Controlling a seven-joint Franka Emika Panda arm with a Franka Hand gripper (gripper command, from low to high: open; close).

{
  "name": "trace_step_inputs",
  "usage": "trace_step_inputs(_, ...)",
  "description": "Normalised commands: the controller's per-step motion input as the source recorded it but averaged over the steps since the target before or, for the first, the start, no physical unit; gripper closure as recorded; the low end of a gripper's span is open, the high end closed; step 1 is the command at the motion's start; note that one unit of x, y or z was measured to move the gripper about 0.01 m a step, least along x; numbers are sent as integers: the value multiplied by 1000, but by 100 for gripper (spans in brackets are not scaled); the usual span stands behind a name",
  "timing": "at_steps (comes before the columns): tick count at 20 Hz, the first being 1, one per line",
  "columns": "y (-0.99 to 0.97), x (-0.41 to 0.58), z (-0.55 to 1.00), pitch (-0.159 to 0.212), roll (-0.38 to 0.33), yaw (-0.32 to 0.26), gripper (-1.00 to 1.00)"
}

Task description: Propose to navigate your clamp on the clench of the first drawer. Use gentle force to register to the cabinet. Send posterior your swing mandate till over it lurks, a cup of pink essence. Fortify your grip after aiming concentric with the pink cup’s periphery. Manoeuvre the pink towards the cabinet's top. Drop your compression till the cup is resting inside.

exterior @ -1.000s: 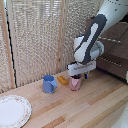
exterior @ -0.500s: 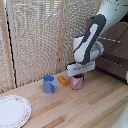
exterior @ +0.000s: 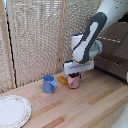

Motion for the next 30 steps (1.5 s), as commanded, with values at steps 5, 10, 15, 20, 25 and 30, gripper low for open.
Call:
trace_step_inputs(5, 207, -24, 758, -85, 10, -297, 100)
trace_step_inputs(10, 139, -40, 958, -88, 0, -296, 100)
trace_step_inputs(15, 55, -19, 921, -59, 0, -317, 100)
trace_step_inputs(20, 0, 0, 770, -5, 0, -353, 100)
trace_step_inputs(25, 0, 0, 713, 0, 0, -363, 100)
trace_step_inputs(30, 0, -1, 693, 0, 19, -362, 100)
